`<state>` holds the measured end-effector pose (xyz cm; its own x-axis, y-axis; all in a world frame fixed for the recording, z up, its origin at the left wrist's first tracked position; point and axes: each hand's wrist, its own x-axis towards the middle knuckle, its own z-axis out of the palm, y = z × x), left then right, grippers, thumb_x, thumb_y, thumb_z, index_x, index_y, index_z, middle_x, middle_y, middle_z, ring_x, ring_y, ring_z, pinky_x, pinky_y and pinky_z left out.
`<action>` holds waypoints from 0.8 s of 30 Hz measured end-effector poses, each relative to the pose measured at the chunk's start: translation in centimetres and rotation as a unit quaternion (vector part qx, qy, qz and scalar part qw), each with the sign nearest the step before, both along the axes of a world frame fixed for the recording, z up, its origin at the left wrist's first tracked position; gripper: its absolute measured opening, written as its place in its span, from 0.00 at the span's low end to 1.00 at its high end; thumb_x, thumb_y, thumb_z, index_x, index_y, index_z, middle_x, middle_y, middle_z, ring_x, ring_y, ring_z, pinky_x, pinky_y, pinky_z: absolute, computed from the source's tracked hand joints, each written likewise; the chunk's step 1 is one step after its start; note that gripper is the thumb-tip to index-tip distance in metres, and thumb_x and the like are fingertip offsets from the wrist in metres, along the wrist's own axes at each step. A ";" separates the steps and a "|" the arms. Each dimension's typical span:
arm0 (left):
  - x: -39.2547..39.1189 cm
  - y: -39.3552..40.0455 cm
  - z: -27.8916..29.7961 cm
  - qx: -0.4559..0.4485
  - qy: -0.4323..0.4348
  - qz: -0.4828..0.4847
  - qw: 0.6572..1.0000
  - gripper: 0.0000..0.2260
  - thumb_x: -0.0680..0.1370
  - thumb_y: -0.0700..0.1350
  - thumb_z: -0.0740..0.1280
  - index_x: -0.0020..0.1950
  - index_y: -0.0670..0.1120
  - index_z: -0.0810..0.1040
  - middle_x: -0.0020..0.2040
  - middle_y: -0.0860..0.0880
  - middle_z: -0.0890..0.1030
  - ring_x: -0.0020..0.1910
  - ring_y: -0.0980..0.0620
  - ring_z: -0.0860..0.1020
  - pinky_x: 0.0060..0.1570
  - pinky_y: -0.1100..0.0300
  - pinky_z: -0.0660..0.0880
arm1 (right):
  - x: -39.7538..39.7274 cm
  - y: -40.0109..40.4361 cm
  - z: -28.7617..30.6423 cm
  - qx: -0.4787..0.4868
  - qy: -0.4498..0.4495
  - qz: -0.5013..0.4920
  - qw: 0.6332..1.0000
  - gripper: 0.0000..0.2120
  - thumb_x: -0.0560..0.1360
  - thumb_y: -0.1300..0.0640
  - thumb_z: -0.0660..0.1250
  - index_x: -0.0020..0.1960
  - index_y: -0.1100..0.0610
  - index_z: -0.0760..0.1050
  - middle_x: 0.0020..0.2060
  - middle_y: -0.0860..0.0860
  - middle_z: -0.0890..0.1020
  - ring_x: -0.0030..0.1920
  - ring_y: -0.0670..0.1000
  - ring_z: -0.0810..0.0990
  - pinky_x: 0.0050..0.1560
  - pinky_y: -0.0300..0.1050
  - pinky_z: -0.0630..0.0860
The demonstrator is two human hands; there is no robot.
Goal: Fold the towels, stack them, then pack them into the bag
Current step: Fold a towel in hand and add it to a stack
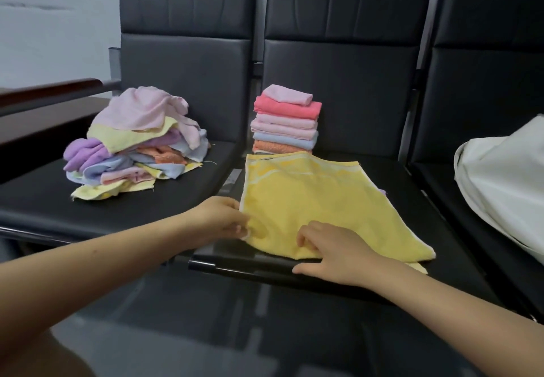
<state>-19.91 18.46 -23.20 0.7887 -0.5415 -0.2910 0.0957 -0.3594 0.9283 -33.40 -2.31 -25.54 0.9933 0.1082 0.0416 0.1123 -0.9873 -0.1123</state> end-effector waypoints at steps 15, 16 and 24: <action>-1.5 1.2 -1.7 -0.093 -0.163 0.081 0.979 0.14 0.80 0.42 0.63 0.66 0.51 0.73 0.31 0.52 0.72 0.35 0.54 0.74 0.44 0.53 0.76 | 0.0 -0.1 -0.7 -0.034 -0.051 0.040 0.997 0.16 0.81 0.44 0.58 0.65 0.49 0.71 0.55 0.46 0.73 0.54 0.45 0.71 0.46 0.40 0.70; -1.4 1.4 -1.8 -0.060 -0.200 0.059 0.976 0.13 0.80 0.41 0.62 0.64 0.53 0.74 0.30 0.53 0.71 0.33 0.54 0.72 0.39 0.56 0.74 | 0.0 -0.1 -0.8 -0.034 -0.057 0.045 0.997 0.15 0.81 0.45 0.58 0.64 0.50 0.72 0.55 0.46 0.74 0.54 0.46 0.71 0.46 0.41 0.71; -1.7 2.5 -3.4 0.181 -0.599 -0.116 0.771 0.17 0.77 0.57 0.54 0.50 0.52 0.81 0.48 0.54 0.74 0.48 0.52 0.73 0.37 0.61 0.69 | 1.1 -0.5 -0.4 -0.016 -0.062 0.076 0.995 0.10 0.81 0.51 0.60 0.56 0.54 0.77 0.50 0.47 0.77 0.52 0.47 0.73 0.47 0.45 0.73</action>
